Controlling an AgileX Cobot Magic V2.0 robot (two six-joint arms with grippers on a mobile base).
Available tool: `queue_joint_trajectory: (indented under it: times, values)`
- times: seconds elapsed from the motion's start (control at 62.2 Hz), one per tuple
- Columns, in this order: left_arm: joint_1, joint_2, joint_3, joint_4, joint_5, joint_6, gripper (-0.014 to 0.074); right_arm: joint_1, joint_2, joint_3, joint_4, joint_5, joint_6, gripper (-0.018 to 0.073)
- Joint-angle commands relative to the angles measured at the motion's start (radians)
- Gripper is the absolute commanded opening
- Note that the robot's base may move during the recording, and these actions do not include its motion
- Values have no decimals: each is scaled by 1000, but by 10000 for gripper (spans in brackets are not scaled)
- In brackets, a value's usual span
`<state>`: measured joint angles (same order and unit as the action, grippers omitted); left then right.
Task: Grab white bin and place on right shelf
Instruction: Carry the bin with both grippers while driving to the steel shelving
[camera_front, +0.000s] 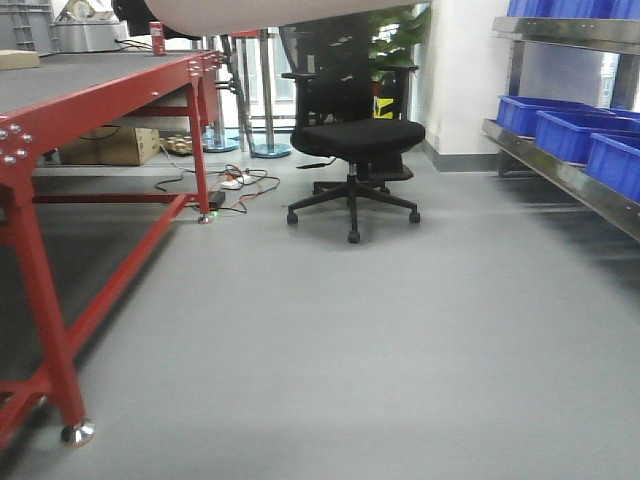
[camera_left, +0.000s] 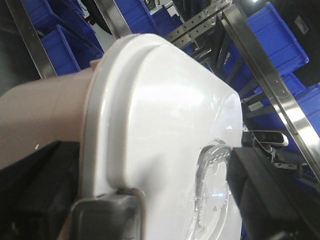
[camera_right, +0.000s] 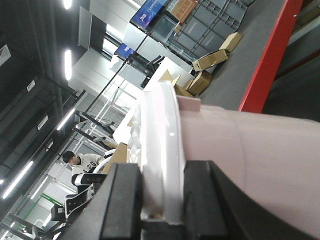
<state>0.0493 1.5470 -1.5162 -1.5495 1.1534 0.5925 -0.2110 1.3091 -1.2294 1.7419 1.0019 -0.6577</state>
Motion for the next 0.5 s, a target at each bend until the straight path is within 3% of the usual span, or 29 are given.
queue_joint_trajectory:
  times: [0.0, 0.482]
  values:
    - [-24, -51, -36, -136, 152, -1, -126, 18, -36, -38, 157, 82, 4, 57]
    - [-24, -51, -36, -136, 152, -1, -126, 18, -34, -38, 157, 81, 4, 57]
